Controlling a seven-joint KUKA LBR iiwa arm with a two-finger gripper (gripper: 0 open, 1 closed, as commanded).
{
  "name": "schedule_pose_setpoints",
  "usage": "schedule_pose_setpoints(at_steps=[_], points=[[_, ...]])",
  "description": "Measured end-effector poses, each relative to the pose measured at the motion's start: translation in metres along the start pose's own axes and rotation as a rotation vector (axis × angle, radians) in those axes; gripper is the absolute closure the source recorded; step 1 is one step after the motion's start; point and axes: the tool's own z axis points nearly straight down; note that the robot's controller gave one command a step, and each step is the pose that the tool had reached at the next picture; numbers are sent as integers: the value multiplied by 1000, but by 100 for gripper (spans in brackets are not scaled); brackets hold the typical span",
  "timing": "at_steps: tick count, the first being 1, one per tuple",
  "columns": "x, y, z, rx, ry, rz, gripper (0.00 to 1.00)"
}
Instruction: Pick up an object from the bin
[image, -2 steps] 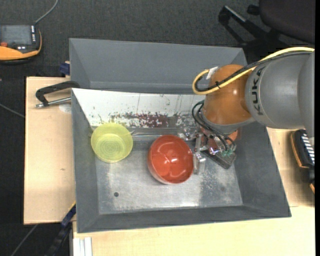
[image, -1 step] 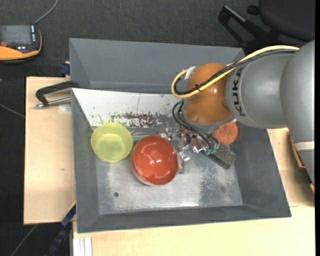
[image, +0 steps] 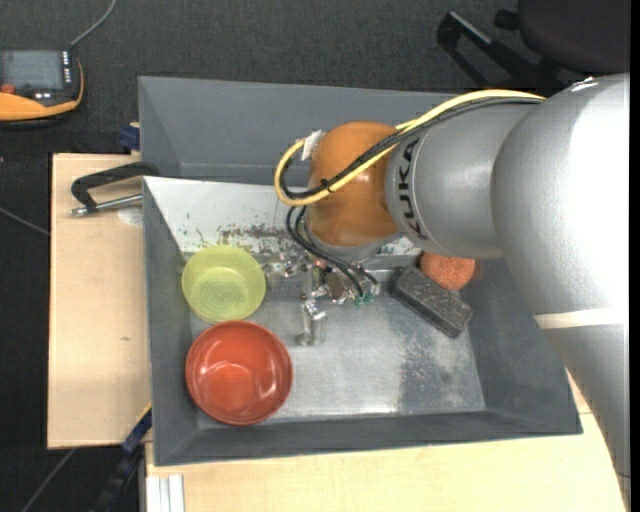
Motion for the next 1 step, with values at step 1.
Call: schedule_pose_setpoints(at_steps=[1], points=[[43, 59, -4, 13, 7, -16, 0]])
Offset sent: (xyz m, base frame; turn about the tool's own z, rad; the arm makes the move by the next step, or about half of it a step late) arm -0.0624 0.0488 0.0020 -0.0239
